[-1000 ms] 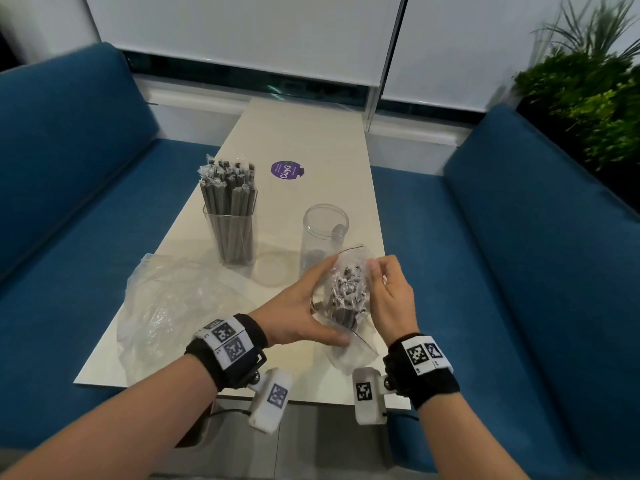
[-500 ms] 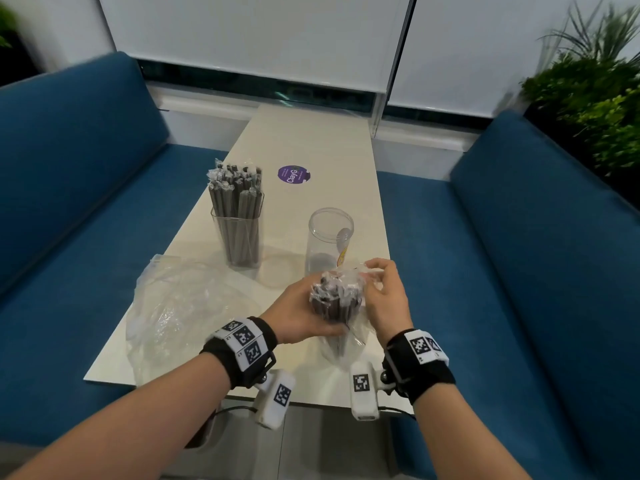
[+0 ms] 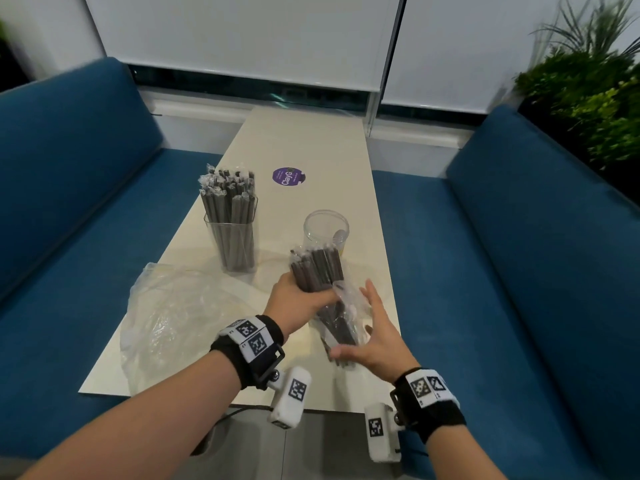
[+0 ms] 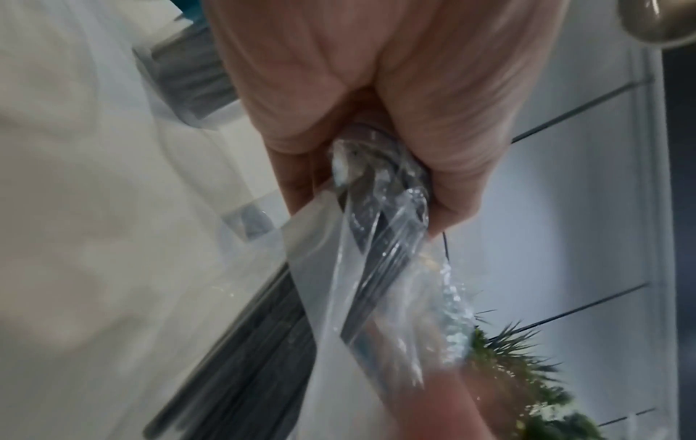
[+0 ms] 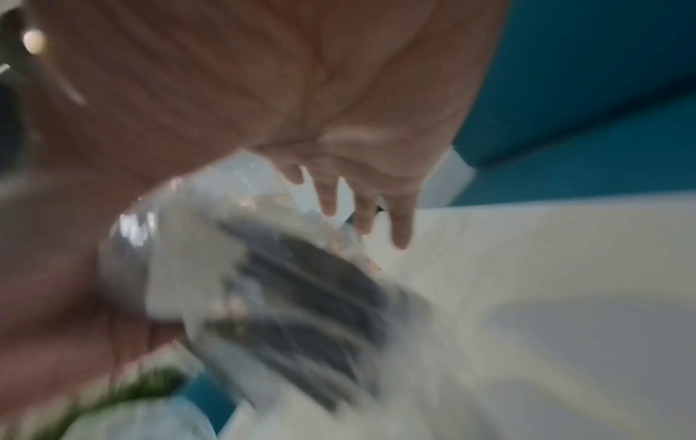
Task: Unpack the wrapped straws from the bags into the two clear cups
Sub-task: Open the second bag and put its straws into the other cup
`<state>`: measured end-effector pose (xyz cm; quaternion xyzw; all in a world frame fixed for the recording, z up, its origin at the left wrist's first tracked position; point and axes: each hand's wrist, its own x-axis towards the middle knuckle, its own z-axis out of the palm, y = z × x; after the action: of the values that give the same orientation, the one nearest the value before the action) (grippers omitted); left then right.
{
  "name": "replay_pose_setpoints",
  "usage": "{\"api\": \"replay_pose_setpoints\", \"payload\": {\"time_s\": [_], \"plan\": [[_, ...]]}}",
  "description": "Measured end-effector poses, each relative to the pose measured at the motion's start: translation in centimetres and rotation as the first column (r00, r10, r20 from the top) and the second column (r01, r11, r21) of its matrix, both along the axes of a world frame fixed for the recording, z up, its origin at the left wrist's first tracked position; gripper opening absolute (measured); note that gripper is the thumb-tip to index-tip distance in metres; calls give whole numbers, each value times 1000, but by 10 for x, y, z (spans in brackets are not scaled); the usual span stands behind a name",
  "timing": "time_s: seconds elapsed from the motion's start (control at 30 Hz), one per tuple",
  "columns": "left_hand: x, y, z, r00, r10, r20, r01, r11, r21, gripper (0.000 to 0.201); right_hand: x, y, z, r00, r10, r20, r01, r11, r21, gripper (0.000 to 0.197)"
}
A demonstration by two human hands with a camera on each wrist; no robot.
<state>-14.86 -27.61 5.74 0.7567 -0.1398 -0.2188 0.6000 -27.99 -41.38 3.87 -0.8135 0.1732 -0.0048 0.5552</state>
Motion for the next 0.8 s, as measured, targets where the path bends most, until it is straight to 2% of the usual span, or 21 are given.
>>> {"api": "replay_pose_setpoints", "payload": {"time_s": [0.07,0.13,0.2,0.23,0.33,0.37,0.4,0.43,0.47,0.5,0.53,0.57,0.6,0.63,0.67,0.7,0.77,0.8], "plan": [[-2,-5,11,997,34,-73,-41,994,-100,25,0,6,3,999,27,-39,-31,996,-85,147],[-9,-14,22,982,31,-186,-69,978,-199,23,4,13,4,997,-79,-17,76,989,-130,124],[-14,-27,30,972,2,-237,-61,969,-241,33,12,15,2,968,-249,19,248,950,-191,95],[-15,-33,33,972,-23,-235,-35,970,-241,49,14,13,3,953,-302,30,302,929,-216,86],[-13,-40,44,963,-82,-258,37,984,-172,123,18,-4,15,921,-389,-29,368,890,-270,78],[-11,-38,49,979,-72,-189,52,993,-109,134,20,-12,22,917,-393,-69,353,879,-320,77],[-8,-34,55,998,-56,-42,55,998,-22,140,21,-21,31,917,-385,-102,316,860,-401,74],[-7,-29,62,983,-55,176,42,996,79,139,22,-31,42,916,-379,-130,269,823,-500,69],[-5,-25,70,896,-100,432,28,985,171,135,23,-39,54,917,-369,-151,210,768,-605,64],[-2,-24,77,720,-206,663,15,959,282,130,25,-45,68,923,-348,-165,137,696,-705,58],[2,-27,84,506,-347,790,-9,913,407,126,28,-50,83,935,-313,-166,66,613,-787,55],[6,-34,90,322,-489,811,-48,847,530,126,31,-53,100,951,-267,-155,9,526,-850,52],[10,-43,96,206,-601,772,-96,773,628,127,35,-54,117,965,-219,-147,-36,443,-896,51],[16,-54,102,162,-675,720,-151,704,694,127,40,-54,134,973,-180,-143,-69,368,-927,51],[22,-64,110,153,-710,687,-195,660,725,125,46,-54,150,980,-148,-132,-83,301,-950,51],[29,-71,116,149,-709,689,-224,654,722,118,52,-53,163,987,-116,-110,-80,234,-969,51],[40,-80,131,148,-629,764,-242,725,644,92,59,-54,182,998,-56,-35,-29,118,-993,48],[46,-83,138,168,-582,795,-235,760,606,77,62,-57,189,999,-31,17,20,87,-996,47]]}}
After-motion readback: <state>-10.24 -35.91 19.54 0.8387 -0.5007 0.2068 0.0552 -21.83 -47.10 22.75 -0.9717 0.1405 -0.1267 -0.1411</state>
